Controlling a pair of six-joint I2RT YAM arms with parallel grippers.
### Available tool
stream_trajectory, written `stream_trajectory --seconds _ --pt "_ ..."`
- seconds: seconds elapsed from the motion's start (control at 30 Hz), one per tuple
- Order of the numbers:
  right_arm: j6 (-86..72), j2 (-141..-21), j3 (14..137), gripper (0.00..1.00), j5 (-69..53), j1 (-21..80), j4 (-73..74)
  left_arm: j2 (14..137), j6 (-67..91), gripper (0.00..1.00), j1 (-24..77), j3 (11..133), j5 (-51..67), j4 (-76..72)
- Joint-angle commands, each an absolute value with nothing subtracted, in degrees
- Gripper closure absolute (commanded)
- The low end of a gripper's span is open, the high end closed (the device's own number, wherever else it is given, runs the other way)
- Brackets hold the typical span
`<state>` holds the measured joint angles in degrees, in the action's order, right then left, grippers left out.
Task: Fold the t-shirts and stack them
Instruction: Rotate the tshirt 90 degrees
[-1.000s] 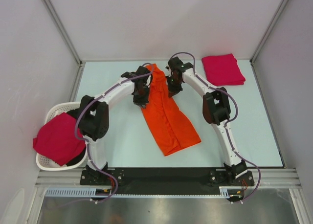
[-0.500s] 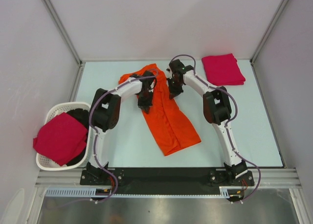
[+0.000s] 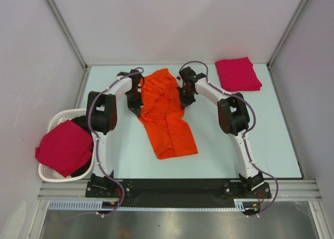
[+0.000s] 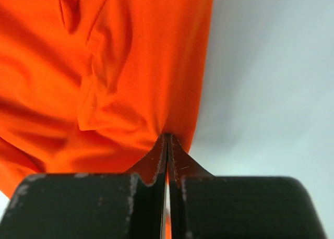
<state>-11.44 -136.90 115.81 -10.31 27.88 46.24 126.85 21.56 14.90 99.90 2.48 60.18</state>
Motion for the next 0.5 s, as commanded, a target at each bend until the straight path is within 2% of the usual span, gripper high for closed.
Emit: stream_trajectory --seconds 0.0,0.13,0.3,0.47 --pt "-9.93 -138.08 109.69 1.00 -10.02 32.07 58.71 129.11 20.40 1.00 10.29 105.54 -3.60 62.92" --pt "-10.19 -136.50 106.79 1.00 -11.41 34.36 58.71 131.39 18.02 1.00 11.16 111.70 -2.29 64.42" --pt "-13.09 -135.88 105.82 1.00 -13.45 36.03 57.57 132.27 15.65 1.00 16.16 111.36 -1.32 63.90" --pt "-14.76 -134.92 109.33 1.00 -9.24 35.77 57.30 131.05 14.59 1.00 21.52 110.74 -0.97 62.32"
